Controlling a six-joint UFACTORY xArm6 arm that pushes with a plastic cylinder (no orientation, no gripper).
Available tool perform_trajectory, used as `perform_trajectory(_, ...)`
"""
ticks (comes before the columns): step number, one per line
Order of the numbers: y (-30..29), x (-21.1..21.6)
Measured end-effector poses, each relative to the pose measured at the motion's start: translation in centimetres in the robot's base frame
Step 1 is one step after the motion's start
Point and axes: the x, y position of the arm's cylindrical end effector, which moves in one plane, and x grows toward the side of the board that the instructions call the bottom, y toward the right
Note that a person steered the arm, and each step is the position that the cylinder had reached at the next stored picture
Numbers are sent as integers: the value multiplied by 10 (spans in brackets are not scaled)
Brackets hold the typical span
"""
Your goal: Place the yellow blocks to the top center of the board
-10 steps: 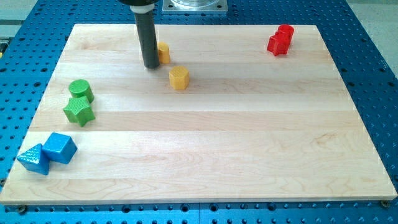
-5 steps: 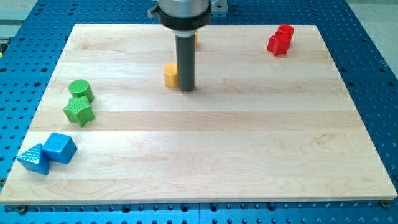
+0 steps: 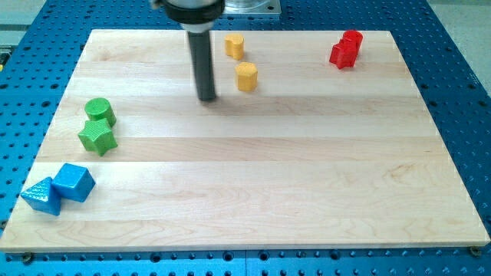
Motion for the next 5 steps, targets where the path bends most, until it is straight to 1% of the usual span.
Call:
perform_trajectory(1,55,-26)
perform_trajectory(2,64,-25)
perform_trajectory(3,94,-34)
perform_trajectory(4,88,-87)
perform_trajectory(5,92,-53)
